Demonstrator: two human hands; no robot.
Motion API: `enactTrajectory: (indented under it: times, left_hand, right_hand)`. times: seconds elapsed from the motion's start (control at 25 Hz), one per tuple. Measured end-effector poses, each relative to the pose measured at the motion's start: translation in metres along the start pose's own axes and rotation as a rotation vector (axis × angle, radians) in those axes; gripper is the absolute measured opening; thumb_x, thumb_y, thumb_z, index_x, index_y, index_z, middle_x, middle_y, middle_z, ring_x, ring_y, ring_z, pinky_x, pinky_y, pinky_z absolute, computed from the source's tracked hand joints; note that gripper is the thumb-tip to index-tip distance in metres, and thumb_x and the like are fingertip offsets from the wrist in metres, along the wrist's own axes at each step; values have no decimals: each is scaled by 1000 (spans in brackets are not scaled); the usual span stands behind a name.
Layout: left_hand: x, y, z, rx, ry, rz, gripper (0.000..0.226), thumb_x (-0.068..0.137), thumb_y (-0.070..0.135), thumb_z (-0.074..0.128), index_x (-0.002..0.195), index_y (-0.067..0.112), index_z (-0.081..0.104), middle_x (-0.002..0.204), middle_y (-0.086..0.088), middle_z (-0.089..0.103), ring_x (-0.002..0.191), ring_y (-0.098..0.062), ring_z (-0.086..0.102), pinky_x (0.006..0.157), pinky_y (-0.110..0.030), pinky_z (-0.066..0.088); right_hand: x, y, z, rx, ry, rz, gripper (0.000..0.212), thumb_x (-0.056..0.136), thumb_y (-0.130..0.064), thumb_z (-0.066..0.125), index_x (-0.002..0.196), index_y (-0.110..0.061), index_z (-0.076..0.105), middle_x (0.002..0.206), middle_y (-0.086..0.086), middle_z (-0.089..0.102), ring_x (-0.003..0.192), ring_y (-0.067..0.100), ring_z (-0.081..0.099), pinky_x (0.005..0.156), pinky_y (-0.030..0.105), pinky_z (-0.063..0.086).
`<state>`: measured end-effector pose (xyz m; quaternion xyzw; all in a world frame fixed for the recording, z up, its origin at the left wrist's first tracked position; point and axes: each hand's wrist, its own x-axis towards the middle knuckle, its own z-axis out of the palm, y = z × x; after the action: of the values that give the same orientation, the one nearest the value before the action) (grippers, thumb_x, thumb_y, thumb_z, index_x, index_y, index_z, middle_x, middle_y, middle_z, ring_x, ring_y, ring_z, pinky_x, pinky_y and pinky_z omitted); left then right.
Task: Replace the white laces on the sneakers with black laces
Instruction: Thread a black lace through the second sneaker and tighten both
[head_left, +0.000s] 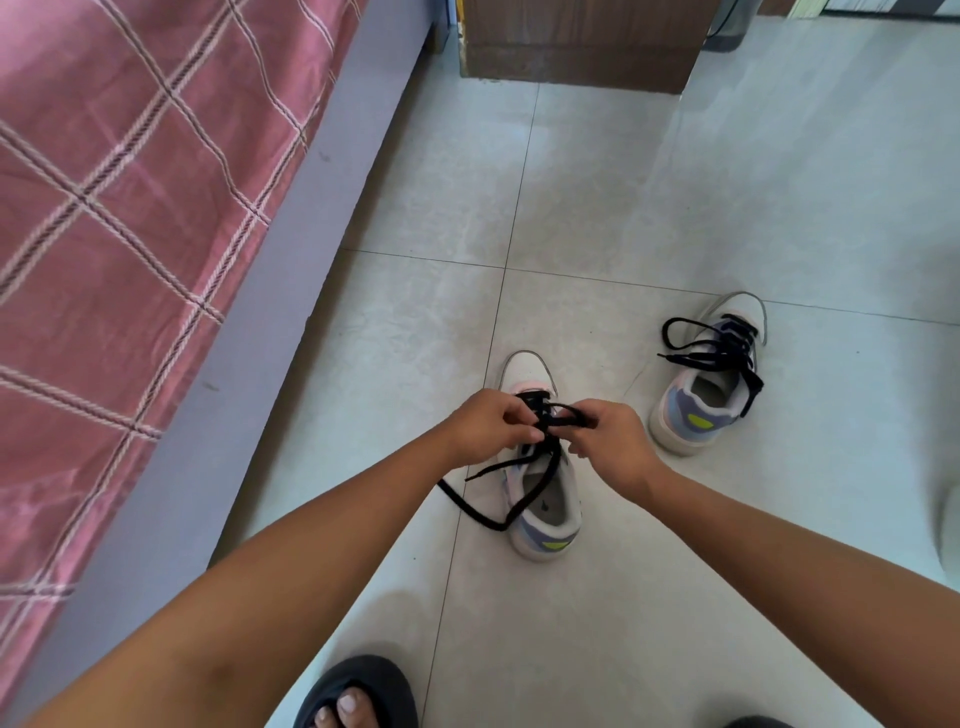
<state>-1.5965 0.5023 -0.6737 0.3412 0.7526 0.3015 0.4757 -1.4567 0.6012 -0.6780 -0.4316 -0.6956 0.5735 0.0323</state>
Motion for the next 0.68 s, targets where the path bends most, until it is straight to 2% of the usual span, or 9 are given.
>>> enactTrajectory:
  times: [0.08, 0.16, 0.24, 0.32, 0.44, 0.48, 0.52, 0.6, 0.68]
  left_hand:
    - [1, -3, -6, 230, 53, 83, 5, 87, 18, 65, 88, 14, 68, 82, 4, 58, 74, -5, 53, 69, -17, 40]
    - [4, -7, -13, 612, 70, 172, 16, 93, 19, 55, 100, 11, 67, 98, -2, 56, 88, -16, 55, 75, -25, 43]
    - [9, -12, -17, 874, 108, 175, 21, 96, 16, 45, 106, 7, 62, 107, -7, 55, 94, -24, 56, 74, -32, 43]
    - [11, -13, -15, 825, 171, 94, 20, 95, 12, 46, 102, 3, 62, 105, -11, 58, 93, -28, 58, 72, -33, 43]
    - [16, -5, -6, 174, 279, -126, 10, 89, 5, 55, 82, 5, 62, 83, -14, 64, 71, -23, 62, 58, -27, 50]
    - [15, -3, -4, 33, 328, -168, 10, 88, 4, 55, 80, 8, 59, 81, -11, 63, 66, -20, 61, 54, -24, 49]
    - [14, -3, -6, 48, 342, -174, 8, 89, 4, 54, 83, 8, 58, 85, -10, 63, 70, -21, 61, 55, -23, 48]
    - [13, -7, -10, 456, 314, -114, 14, 89, 2, 50, 101, 6, 56, 101, -10, 60, 87, -26, 59, 64, -28, 42]
    - [9, -7, -9, 786, 267, -133, 24, 88, -3, 47, 110, 5, 49, 104, -9, 55, 92, -27, 57, 63, -29, 36]
  right_hand:
    - [-6, 0, -10, 27, -24, 17, 32, 83, 11, 57, 73, -19, 66, 57, -4, 60, 46, 7, 49, 44, 15, 38]
    - [-16, 3, -20, 66, -76, 20, 18, 86, 3, 61, 75, -10, 67, 53, 1, 58, 38, 7, 43, 41, 18, 36]
    - [-28, 6, -25, 148, -121, 59, 11, 87, -6, 64, 76, -6, 67, 56, 9, 57, 37, 10, 42, 43, 21, 37]
    - [-30, 8, -27, 219, -146, 114, 10, 88, -8, 63, 80, -3, 67, 59, 10, 58, 39, 11, 44, 44, 22, 39]
    - [-27, 9, -27, 310, -184, 183, 13, 95, -12, 53, 93, -3, 62, 65, 10, 62, 45, 12, 49, 49, 23, 42]
    - [-27, 11, -27, 333, -183, 196, 12, 96, -13, 50, 95, -5, 58, 67, 10, 63, 46, 12, 50, 50, 24, 43]
    - [-28, 13, -28, 327, -184, 201, 9, 97, -13, 49, 93, -6, 55, 67, 11, 64, 46, 12, 52, 50, 24, 43]
    - [-33, 16, -28, 271, -203, 194, 11, 97, -13, 50, 88, -7, 50, 67, 12, 64, 45, 12, 52, 49, 24, 44]
    - [-36, 17, -26, 240, -210, 189, 12, 96, -12, 51, 86, -6, 50, 67, 12, 64, 45, 12, 53, 47, 23, 44]
